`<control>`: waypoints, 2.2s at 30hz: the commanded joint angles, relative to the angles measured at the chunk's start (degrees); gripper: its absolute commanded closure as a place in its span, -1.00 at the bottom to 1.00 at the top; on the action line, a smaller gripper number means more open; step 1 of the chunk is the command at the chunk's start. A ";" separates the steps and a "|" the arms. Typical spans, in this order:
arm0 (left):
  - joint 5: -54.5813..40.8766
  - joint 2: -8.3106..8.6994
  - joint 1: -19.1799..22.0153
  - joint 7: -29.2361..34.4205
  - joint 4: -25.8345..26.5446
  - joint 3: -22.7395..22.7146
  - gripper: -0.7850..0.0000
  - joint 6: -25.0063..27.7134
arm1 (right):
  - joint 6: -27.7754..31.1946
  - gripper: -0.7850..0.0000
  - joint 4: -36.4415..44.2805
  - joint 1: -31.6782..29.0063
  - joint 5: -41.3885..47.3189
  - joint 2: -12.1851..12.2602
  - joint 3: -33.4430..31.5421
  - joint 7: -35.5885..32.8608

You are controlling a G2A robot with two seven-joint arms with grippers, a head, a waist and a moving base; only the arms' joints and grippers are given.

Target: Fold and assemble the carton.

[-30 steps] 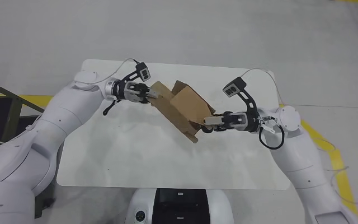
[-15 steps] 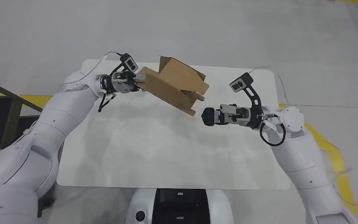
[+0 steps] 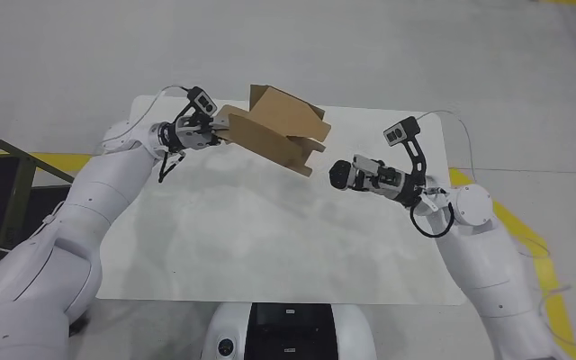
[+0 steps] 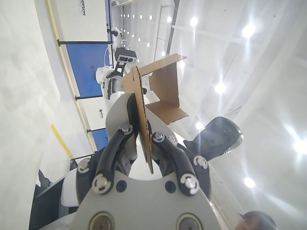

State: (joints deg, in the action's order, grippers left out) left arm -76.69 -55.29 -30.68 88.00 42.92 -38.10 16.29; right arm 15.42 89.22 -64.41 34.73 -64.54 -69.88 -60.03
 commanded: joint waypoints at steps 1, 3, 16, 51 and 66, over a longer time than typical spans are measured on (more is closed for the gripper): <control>0.20 -0.15 -0.47 0.00 0.09 -0.61 1.00 0.00 | -0.08 -0.84 -0.15 -0.03 -0.16 -0.02 -0.11 0.86; 0.46 -0.24 -0.72 0.00 0.16 -0.98 1.00 0.00 | -0.58 -0.83 -0.43 -0.02 -0.50 -0.05 -0.01 1.60; 1.40 -0.85 -1.49 0.00 0.78 -2.86 1.00 -0.01 | -2.56 0.98 -1.45 0.74 -1.32 -0.91 3.24 6.06; 3.72 -2.44 -2.74 0.00 0.38 -4.29 1.00 -0.01 | -3.77 1.00 -1.82 2.45 1.31 -2.59 6.56 7.99; 10.25 -2.61 -2.17 0.00 0.40 -3.03 1.00 0.00 | -4.00 1.00 -0.28 2.75 -0.59 -2.94 6.65 9.10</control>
State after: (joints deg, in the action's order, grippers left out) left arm -66.94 -57.89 -32.90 88.00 43.27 -41.15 16.28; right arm 11.41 88.78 -61.62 34.52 -67.46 -63.35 -51.10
